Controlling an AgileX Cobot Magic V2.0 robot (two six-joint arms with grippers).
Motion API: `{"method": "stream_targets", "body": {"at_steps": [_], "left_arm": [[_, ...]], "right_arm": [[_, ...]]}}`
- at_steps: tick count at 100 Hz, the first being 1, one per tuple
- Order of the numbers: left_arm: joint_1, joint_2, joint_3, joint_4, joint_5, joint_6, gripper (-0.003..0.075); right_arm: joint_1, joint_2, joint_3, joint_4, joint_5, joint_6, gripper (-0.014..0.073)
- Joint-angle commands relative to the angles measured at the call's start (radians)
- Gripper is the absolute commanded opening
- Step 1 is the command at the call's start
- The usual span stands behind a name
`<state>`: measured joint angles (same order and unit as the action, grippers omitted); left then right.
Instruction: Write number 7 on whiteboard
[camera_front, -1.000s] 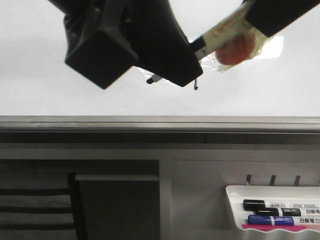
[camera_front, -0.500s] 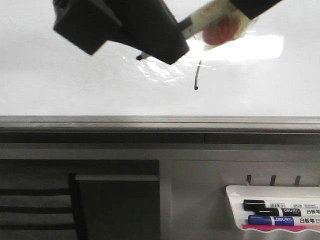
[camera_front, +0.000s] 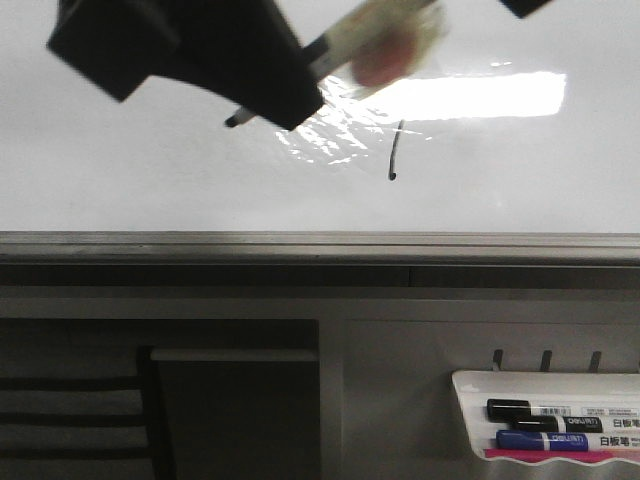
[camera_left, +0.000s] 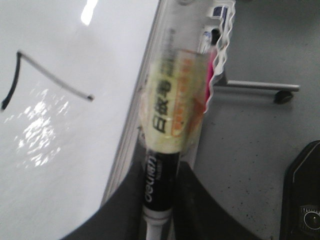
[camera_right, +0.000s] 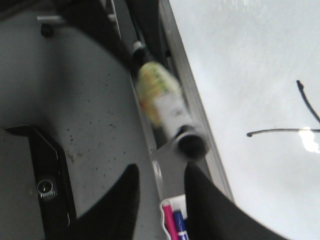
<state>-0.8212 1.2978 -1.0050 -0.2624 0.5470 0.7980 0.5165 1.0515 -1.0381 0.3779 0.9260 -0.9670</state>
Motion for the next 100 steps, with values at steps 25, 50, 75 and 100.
{"method": "stream_targets", "body": {"at_steps": [25,50,75,100], "left_arm": [[0.085,-0.039,-0.028,0.017,-0.035,-0.136,-0.0020],[0.384,-0.067,-0.028,0.051,0.092,-0.375,-0.0020],[0.692,-0.065,0.039,0.034,0.043,-0.497,-0.0020],[0.773,0.002,0.084,-0.081,-0.074,-0.497,-0.0020]], "right_arm": [[-0.052,-0.051,-0.029,-0.054,0.023,0.118,0.0405],[-0.159,-0.074,-0.029,-0.083,0.033,0.182,0.0405],[-0.175,-0.074,-0.024,-0.083,0.033,0.182,0.0405],[-0.175,-0.074,-0.024,-0.083,0.021,0.182,0.0405]]}}
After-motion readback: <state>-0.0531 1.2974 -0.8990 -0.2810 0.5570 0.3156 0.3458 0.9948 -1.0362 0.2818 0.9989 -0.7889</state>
